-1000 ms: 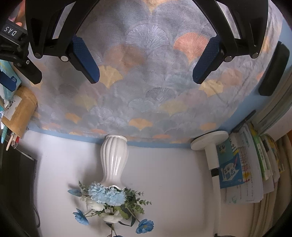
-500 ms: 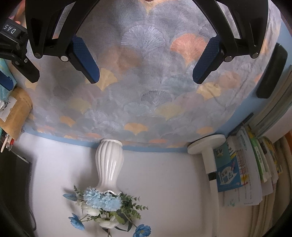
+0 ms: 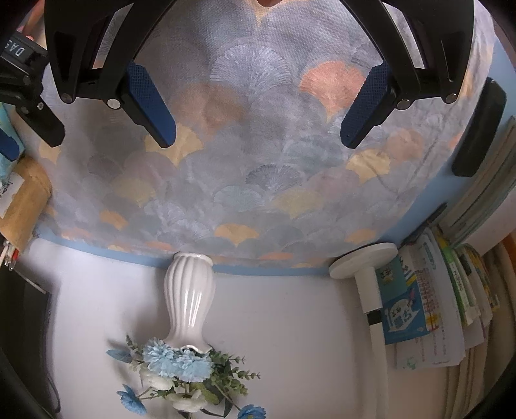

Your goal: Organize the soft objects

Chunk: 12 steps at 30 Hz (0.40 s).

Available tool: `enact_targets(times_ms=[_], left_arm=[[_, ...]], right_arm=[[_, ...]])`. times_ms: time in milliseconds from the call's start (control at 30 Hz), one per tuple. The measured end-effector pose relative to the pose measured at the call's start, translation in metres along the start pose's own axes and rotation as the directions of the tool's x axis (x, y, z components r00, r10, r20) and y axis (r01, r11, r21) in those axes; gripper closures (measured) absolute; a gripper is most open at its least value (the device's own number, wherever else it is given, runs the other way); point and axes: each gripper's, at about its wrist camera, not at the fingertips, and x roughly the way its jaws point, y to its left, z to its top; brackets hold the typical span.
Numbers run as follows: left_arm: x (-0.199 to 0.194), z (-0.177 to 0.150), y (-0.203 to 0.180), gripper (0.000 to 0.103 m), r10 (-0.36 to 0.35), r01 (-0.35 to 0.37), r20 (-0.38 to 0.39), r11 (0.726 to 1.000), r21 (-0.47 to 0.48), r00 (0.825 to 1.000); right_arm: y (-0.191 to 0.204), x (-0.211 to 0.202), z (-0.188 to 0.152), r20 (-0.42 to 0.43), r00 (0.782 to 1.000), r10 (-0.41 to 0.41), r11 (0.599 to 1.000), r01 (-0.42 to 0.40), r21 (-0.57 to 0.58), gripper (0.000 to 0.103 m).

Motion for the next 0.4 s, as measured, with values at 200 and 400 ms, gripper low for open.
enact_targets(times_ms=[200, 400], left_arm=[[0.0013, 0.0003, -0.002, 0.001, 0.009, -0.008, -0.004, 1.0, 0.017, 1.0], [-0.0038, 0.0, -0.0069, 0.001, 0.027, -0.029, 0.035, 0.999, 0.044, 0.999]], right_arm=[[-0.0007, 0.0001, -0.0003, -0.001, 1.0, 0.006, 1.0, -0.006, 0.002, 0.0], [0.0006, -0.0055, -0.0025, 0.016, 1.0, -0.013, 1.0, 0.013, 0.017, 0.0]])
